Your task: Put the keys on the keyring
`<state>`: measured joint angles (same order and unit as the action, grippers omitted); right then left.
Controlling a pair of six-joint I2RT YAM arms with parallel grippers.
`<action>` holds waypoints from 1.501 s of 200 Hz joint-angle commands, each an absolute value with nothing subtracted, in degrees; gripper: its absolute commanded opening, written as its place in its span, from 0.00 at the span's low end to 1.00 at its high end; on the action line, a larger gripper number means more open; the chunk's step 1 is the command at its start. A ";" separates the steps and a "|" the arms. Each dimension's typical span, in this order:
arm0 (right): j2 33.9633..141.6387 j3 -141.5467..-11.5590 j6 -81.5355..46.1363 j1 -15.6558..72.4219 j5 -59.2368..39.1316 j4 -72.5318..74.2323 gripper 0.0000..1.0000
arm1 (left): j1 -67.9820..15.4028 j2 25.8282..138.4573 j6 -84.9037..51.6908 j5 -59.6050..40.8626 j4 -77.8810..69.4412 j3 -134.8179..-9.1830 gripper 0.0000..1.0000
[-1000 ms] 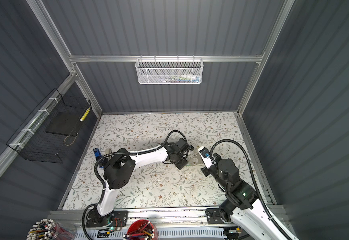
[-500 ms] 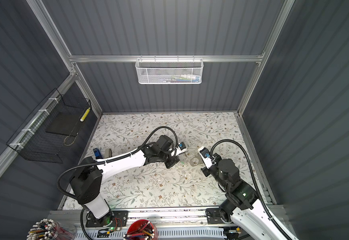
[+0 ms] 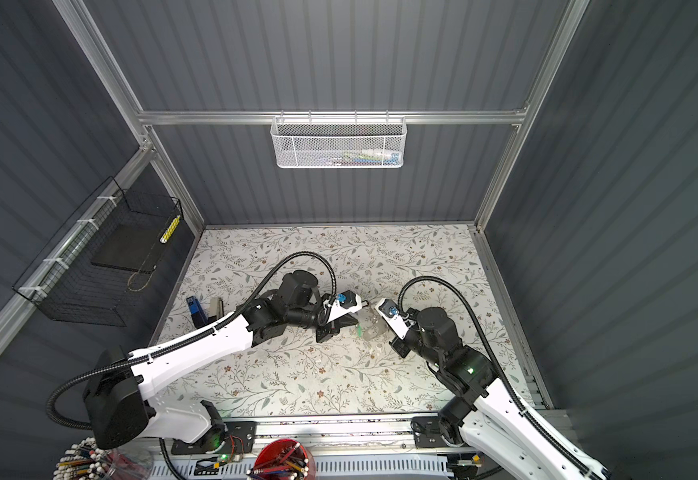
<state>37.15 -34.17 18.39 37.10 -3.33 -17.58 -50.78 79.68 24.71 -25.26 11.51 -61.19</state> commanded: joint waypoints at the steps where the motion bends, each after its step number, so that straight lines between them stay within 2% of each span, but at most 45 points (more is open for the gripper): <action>1: 36.56 -33.95 20.75 38.78 -7.57 -12.11 0.00 | -50.39 77.58 25.79 -27.97 14.52 -61.07 0.00; 110: 41.17 -34.55 22.98 45.08 -2.67 -11.98 0.00 | -50.62 77.21 22.93 -25.35 21.74 -66.66 0.00; 300: 41.40 -34.05 23.46 46.05 -2.55 -11.86 0.00 | -52.95 83.88 21.10 -24.84 26.21 -73.56 0.00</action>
